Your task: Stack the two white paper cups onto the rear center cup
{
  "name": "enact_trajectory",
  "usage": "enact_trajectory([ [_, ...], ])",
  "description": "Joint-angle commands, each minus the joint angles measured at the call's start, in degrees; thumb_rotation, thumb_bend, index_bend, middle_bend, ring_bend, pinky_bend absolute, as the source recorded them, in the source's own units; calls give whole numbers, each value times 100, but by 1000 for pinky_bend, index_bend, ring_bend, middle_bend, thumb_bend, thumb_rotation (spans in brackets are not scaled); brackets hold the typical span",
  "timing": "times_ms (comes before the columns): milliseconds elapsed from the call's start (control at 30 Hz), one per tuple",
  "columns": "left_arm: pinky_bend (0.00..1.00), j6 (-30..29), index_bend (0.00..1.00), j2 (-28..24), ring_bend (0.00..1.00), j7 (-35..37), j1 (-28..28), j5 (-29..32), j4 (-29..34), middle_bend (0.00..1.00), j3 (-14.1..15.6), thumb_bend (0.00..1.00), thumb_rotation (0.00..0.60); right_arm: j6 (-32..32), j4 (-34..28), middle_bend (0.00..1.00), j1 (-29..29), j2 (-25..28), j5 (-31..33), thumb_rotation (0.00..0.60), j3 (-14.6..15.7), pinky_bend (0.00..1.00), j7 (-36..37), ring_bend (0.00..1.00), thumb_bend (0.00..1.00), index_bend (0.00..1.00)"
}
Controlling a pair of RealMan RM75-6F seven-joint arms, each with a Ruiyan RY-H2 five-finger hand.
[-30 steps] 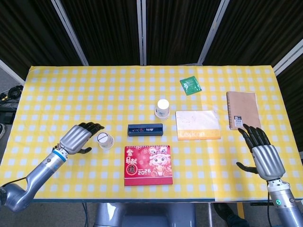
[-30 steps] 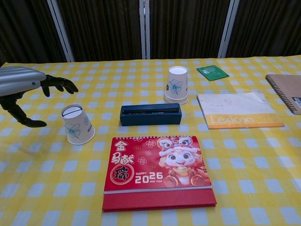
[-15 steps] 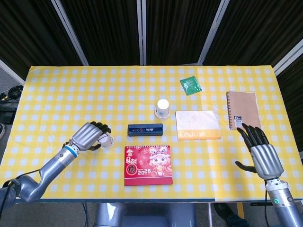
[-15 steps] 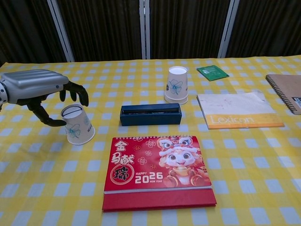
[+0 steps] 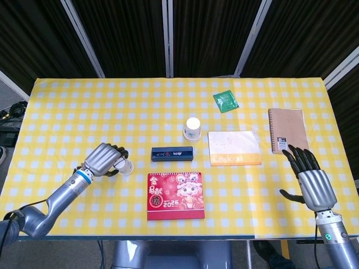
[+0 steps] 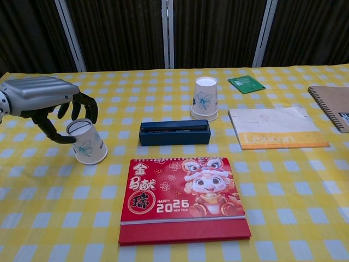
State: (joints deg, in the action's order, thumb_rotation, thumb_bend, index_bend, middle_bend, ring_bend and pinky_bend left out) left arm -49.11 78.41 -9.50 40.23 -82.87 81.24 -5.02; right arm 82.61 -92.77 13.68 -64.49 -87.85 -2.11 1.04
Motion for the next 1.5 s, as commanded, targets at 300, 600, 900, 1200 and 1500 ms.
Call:
enact_trajectory([
  [300,505,123,502,-556,426,-169,720,554,673,439,-1005,307,600,-34,21,0,-25,-10,64,600,-102,0,39,0,0,2],
  [600,507,1274,509,-146,426,-949,2308,1824,-32,439,-1719,307,600,-191,274,0,-8,-61,458,600,-336,0,178,0,0,2],
  [900,507,1824,517,522,426,-1460,3433,2732,-1113,442,-1677,308,600,-298,404,0,-15,-76,668,600,-450,0,215,0,0,2],
  [1200,507,2096,519,1147,426,-1646,4142,3324,-1970,444,-1455,308,600,-363,531,0,-26,-79,792,600,-529,0,293,0,0,2],
  [1500,507,2320,520,1456,426,-1736,4537,4072,-2488,444,-1140,309,600,-397,619,0,-48,-71,862,600,-586,0,379,0,0,2],
])
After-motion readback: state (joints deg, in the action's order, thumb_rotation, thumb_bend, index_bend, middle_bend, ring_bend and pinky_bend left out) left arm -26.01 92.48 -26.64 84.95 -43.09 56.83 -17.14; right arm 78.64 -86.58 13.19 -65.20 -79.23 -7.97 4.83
